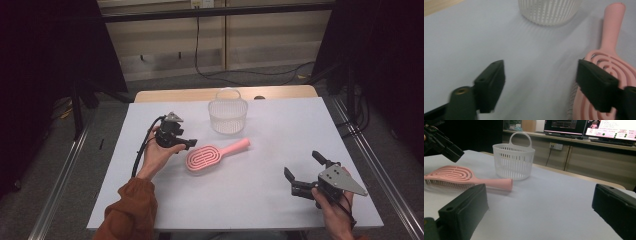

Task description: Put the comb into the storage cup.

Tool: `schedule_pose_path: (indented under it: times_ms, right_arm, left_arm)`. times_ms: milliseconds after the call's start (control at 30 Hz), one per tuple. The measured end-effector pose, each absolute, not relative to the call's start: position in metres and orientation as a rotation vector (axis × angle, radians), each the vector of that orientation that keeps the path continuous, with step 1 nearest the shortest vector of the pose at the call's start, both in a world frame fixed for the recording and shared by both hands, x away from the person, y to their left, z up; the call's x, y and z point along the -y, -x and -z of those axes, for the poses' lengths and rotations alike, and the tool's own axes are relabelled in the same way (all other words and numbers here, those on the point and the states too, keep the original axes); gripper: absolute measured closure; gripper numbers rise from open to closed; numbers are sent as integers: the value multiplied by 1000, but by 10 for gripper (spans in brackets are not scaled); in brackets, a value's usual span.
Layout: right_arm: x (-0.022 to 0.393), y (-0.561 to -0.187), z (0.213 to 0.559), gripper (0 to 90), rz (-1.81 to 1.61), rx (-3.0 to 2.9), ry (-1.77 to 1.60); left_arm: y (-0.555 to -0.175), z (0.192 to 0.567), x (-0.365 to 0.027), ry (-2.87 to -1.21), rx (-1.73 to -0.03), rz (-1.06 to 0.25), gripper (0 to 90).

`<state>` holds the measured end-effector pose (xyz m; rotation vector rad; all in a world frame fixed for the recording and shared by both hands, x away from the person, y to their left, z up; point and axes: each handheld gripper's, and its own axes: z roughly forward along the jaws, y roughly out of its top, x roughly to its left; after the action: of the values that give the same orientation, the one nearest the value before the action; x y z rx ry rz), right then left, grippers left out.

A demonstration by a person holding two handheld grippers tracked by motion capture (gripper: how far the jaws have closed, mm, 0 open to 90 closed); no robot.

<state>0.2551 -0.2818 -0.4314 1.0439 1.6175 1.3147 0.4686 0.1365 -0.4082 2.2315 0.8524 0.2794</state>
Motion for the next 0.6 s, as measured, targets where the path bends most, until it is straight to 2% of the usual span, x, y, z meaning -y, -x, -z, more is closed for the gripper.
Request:
schedule_pose_path:
  times_ms: [67,133,233,333,467,500,567,600]
  right_arm:
    - [282,-255,431,0,-1315,-1618,-1044]
    - [282,-255,431,0,-1314,-1618,-1044]
    - [282,-255,431,0,-1314,-1620,-1042]
    - [282,-255,431,0,-1316,-1620,-1040]
    - [281,-255,431,0,-1315,-1623,-1040]
    - [282,-255,431,0,-1315,-1622,-1040]
    - [282,-255,431,0,-1316,-1622,-1040]
    - [282,-255,431,0,-1315,-1622,-1041]
  left_arm:
    - [-467,406,-138,-2228,-841,-307,195]
    - [-466,404,-138,-2222,-845,-329,88]
    - [-465,404,-137,-2242,-830,-352,92]
    - [-465,401,-138,-2180,-845,-336,92]
    - [-460,396,-140,-2140,-779,-324,48]
    - [-453,395,-141,-2141,-718,-413,44]
    - [-450,394,-141,-2146,-709,-448,39]
    - [-449,393,-142,-2137,-707,-424,62]
